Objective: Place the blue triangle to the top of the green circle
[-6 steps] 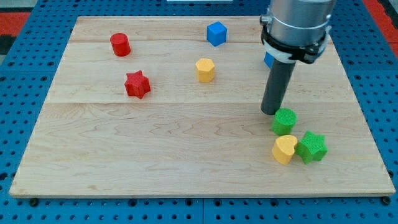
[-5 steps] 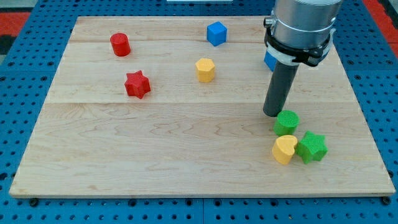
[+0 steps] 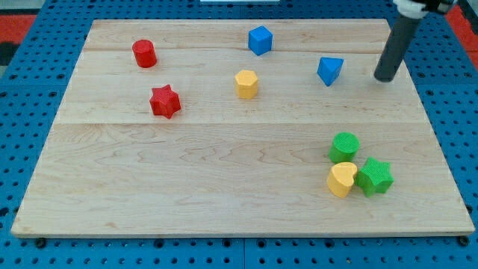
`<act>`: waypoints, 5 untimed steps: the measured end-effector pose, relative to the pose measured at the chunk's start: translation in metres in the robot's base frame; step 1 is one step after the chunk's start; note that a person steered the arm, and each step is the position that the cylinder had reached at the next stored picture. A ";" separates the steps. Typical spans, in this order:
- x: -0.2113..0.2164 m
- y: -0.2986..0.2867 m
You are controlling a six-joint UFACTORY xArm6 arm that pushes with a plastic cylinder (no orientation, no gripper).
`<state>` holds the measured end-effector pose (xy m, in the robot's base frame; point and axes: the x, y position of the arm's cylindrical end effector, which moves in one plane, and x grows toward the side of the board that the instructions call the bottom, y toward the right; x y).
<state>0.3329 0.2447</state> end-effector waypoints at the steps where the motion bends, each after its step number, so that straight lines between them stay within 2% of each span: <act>1: -0.042 -0.004; 2: -0.042 -0.074; 3: -0.002 -0.122; 4: 0.026 -0.129; 5: 0.023 -0.122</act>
